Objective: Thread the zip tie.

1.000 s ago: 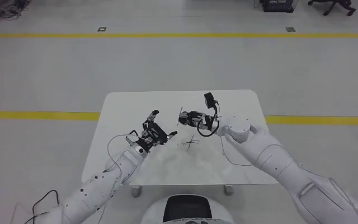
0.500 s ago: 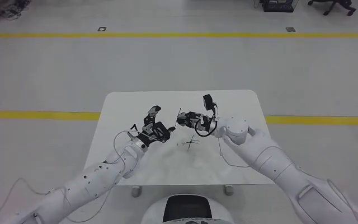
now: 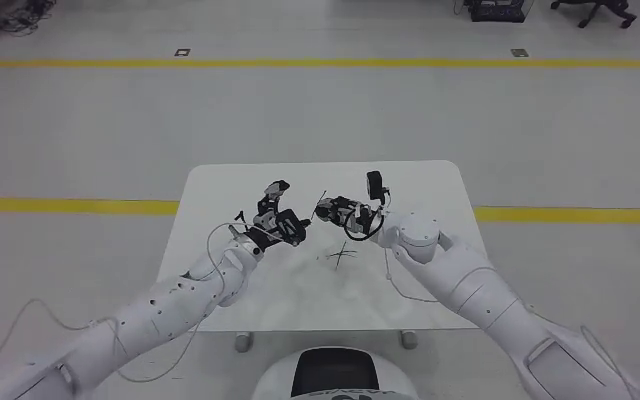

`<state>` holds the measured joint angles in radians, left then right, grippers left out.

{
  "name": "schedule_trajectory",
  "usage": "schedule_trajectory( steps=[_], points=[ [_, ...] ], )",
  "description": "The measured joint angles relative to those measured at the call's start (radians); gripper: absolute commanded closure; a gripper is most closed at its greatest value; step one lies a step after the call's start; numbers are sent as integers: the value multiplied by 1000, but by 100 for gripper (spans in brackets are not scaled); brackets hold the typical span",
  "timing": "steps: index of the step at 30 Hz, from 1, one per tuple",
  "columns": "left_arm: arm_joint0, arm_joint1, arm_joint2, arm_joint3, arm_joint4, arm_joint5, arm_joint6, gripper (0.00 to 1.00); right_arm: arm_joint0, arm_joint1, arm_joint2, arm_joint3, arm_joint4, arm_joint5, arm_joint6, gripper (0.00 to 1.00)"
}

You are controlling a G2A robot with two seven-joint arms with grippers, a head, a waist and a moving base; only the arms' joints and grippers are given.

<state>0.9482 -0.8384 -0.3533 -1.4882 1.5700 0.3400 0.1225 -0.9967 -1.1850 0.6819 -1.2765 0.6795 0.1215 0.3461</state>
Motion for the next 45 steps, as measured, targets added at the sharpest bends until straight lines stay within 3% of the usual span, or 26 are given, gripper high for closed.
schedule_trajectory(
  steps=[3,13,16,26,35,39,40,45],
  points=[
    [-25,2,25,-5,0,0,-19,0,-4,-7,2,-2,3,17,-34,100],
    [-28,2,27,-2,0,-2,-19,0,-11,-8,5,-5,2,15,-38,100],
    [-42,1,44,0,0,-2,-13,0,-27,-11,15,-13,-7,19,-58,100],
    [-126,4,135,-11,0,0,-103,0,-41,-40,26,-16,-18,59,-168,100],
    [-126,2,133,-8,0,-5,-98,0,-55,-43,30,-24,-30,48,-181,100],
    [-142,0,155,-4,0,-2,-91,0,-65,-52,38,-29,-33,46,-199,100],
    [-146,-1,162,-3,0,-2,-91,3,-65,-55,38,-29,-33,46,-202,100],
    [-163,-3,184,4,0,0,-87,52,-64,-70,40,-21,-37,48,-222,100]
  ],
)
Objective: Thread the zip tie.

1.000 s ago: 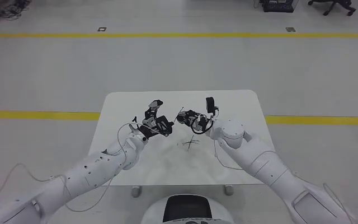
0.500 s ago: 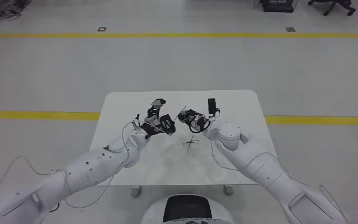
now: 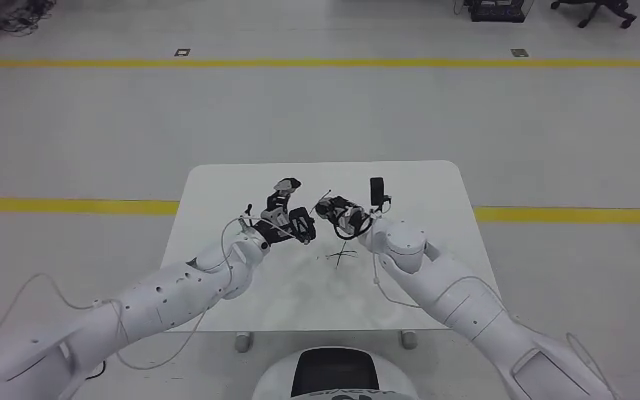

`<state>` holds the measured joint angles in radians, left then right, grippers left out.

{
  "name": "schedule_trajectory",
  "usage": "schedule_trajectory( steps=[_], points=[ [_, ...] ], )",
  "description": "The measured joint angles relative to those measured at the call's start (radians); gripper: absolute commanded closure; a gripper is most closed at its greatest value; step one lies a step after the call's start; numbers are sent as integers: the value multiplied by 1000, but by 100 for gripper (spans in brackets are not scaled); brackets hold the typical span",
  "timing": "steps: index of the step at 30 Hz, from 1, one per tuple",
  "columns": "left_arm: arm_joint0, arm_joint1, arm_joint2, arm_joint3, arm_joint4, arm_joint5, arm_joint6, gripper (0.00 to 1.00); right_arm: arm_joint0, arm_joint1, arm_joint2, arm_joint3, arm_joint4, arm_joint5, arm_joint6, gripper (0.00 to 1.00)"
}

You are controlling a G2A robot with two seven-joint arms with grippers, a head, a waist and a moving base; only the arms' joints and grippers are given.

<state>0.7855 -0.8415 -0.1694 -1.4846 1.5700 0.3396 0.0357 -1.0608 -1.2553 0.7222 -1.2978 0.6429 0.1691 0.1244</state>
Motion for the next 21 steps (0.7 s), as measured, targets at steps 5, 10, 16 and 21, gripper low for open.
schedule_trajectory(
  steps=[5,10,16,21],
  points=[
    [0,-2,-1,6,0,-4,6,60,2,-13,3,7,-10,5,-8,100],
    [1,-3,-1,11,0,-8,9,66,1,-22,10,12,-26,18,-8,100],
    [1,-3,-1,14,0,-11,13,71,-9,-30,23,10,-46,30,-13,100],
    [1,-4,-1,14,0,-22,17,79,-18,-35,37,8,-55,30,1,100]
  ],
)
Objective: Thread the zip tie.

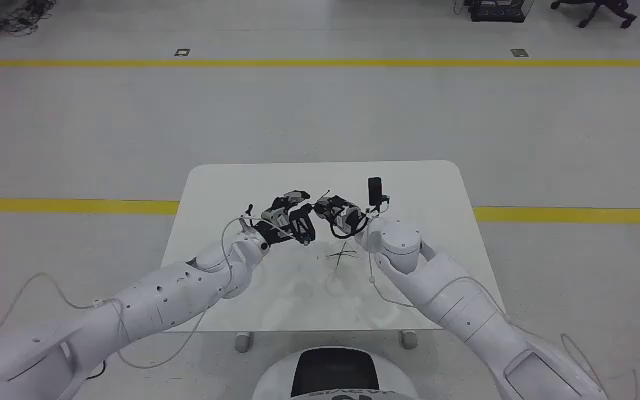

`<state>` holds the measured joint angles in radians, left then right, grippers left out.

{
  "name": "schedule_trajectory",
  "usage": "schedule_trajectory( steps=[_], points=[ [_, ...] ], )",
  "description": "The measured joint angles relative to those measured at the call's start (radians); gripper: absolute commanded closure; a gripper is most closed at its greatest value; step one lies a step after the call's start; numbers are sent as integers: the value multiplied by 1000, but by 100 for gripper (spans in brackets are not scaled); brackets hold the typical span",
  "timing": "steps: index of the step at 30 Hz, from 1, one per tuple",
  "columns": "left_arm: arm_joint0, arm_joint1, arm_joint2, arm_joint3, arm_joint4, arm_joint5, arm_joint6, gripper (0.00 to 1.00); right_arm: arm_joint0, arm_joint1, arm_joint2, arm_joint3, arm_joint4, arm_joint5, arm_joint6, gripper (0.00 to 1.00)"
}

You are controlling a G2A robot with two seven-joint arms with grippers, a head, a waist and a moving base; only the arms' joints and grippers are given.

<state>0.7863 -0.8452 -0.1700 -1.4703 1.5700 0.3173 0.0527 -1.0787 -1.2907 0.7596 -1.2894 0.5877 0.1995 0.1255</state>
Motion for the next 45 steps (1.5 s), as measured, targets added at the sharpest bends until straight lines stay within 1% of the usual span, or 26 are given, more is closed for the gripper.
schedule_trajectory(
  steps=[1,5,9,13,16,19,22,25,30,31,33,36,45],
  points=[
    [-1,0,0,1,0,-5,0,81,-2,-1,3,0,-2,-1,3,100],
    [-4,-3,0,6,0,-36,2,80,-9,-4,16,-2,-13,-1,15,100],
    [-5,-6,0,9,0,-48,1,79,-16,-7,27,-4,-23,2,22,100],
    [-8,-9,0,13,0,-60,-1,84,-23,-10,37,-6,-32,3,25,100],
    [-9,-11,0,14,0,-64,-2,84,-28,-12,45,-7,-39,5,24,100],
    [-10,-13,0,16,0,-64,0,92,-33,-15,52,-8,-45,13,13,100],
    [-10,-14,0,17,0,-65,-1,96,-36,-19,58,-9,-49,21,5,100],
    [-10,-15,0,17,0,-73,3,96,-38,-23,63,-10,-53,24,6,100],
    [-13,-17,0,19,0,-84,7,83,-42,-28,72,-6,-59,22,15,100],
    [-13,-17,0,19,0,-85,7,82,-42,-29,73,-6,-61,22,16,100],
    [-13,-18,0,20,0,-87,8,82,-44,-32,76,-6,-65,21,18,100],
    [-14,-18,0,21,0,-89,8,85,-46,-34,81,-6,-73,23,21,100],
    [-15,-20,0,18,0,-100,11,87,-54,-41,95,-9,-92,32,33,100]
  ],
)
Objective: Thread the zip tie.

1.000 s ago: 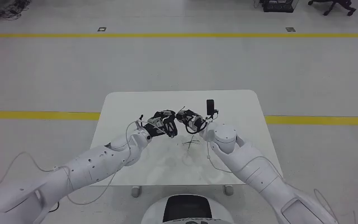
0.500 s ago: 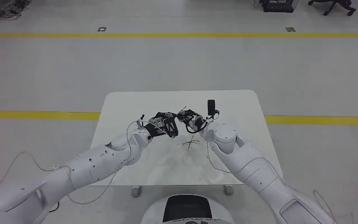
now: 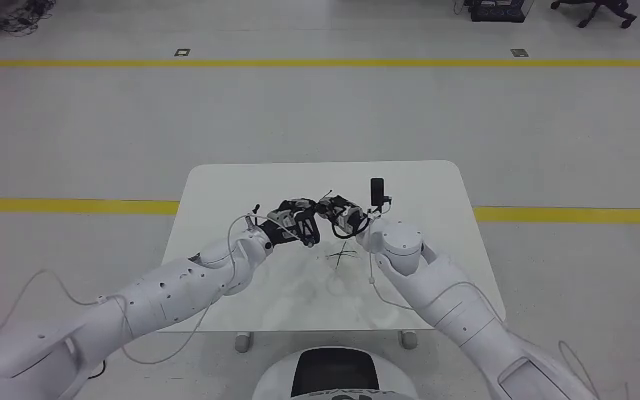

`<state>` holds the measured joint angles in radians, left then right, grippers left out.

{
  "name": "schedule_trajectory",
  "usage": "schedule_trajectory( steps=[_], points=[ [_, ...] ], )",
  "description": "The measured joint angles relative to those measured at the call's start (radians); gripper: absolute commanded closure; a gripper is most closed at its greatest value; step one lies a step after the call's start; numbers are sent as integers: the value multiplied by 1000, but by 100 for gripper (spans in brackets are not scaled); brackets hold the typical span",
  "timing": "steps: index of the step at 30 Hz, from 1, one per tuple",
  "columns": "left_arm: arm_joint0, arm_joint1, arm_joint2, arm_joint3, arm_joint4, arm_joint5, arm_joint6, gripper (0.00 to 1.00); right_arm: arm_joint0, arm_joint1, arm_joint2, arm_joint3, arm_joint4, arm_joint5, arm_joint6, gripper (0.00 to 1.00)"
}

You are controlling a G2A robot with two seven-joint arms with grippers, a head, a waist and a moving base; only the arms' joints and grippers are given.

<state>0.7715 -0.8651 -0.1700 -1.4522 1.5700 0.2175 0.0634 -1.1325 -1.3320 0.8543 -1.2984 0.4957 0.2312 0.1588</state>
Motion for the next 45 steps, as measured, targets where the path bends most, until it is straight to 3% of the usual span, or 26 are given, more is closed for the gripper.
schedule_trajectory(
  steps=[4,7,16,17,18,19,29,33,39,45],
  points=[
    [-1,-1,0,1,0,-3,0,90,-4,-3,6,-4,-9,1,6,100],
    [-2,-2,0,2,0,-6,-1,100,-8,-5,11,-6,-15,2,10,100],
    [-2,-3,0,4,0,-12,-6,100,-21,-9,26,-14,-32,3,18,100],
    [-2,-3,0,4,0,-12,-6,100,-23,-10,28,-15,-34,4,19,87],
    [-2,-3,0,3,0,-12,-5,100,-24,-10,30,-15,-35,4,20,16],
    [-2,-3,0,3,0,-12,-5,100,-25,-11,32,-16,-38,5,21,0],
    [12,5,0,5,0,23,-5,100,-44,-10,62,-35,-54,4,40,0],
    [24,13,-17,-4,-15,16,-16,100,-62,-4,92,-50,-65,-5,57,0],
    [50,27,-91,4,-165,-76,10,100,-100,13,147,-76,-79,-20,124,0],
    [75,39,-149,9,-258,-154,36,100,-123,25,185,-97,-86,-22,186,0]
  ],
)
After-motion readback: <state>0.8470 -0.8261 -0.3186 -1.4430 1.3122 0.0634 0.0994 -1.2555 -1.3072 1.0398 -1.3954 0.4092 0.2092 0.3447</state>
